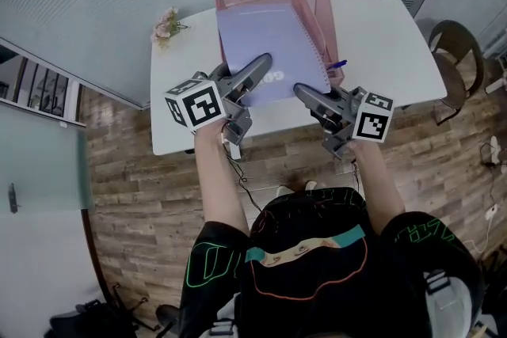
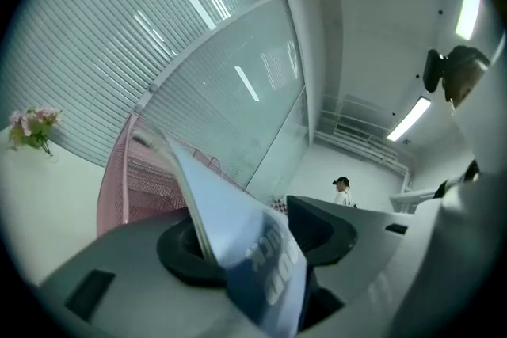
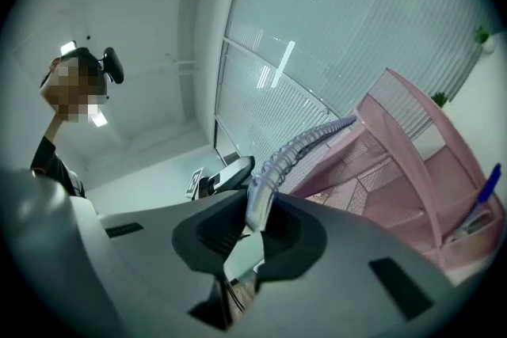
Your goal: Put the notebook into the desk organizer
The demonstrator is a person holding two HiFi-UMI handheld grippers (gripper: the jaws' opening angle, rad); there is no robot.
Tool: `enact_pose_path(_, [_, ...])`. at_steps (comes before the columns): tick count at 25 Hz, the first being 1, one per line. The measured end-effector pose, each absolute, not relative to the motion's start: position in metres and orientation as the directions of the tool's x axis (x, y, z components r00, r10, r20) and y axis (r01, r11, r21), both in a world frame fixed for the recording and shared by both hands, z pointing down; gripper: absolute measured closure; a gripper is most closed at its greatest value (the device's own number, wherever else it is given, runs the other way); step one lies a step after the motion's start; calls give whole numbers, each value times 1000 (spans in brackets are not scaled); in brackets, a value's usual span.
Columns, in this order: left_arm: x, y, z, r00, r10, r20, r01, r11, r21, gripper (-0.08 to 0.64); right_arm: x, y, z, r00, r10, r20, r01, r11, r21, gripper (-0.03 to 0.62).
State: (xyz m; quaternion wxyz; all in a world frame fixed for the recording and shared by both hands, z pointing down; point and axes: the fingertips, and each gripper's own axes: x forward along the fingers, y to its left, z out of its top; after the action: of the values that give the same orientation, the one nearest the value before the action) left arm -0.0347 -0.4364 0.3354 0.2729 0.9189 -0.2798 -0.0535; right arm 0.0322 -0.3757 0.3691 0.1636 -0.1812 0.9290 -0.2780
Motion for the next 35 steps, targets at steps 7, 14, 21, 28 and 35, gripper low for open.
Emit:
enact_pose_path(7, [-40, -420, 349, 848, -521, 93, -494, -717, 492, 163, 29, -385, 365, -849, -475, -230, -249, 745, -619, 555])
enact_pose_path(14, [-59, -404, 360, 824, -560, 87, -522, -691, 500, 137, 23, -398, 362, -823, -522, -225, -263, 701, -662, 555])
enact_pose_path(21, [-72, -403, 379, 795, -599, 90, -548, -648, 528, 138, 17, -437, 362, -783, -590, -196, -252, 589, -768, 551])
enact_pose_path(28, [-78, -388, 382, 803, -596, 1, -500, -674, 544, 261, 25, -459, 374, -694, -716, -78, -250, 341, -906, 551])
enact_pose_path(35, [-63, -379, 382, 837, -546, -43, -466, -751, 467, 425, 11, -474, 378, -666, -739, 100, -489, 331, -807, 541])
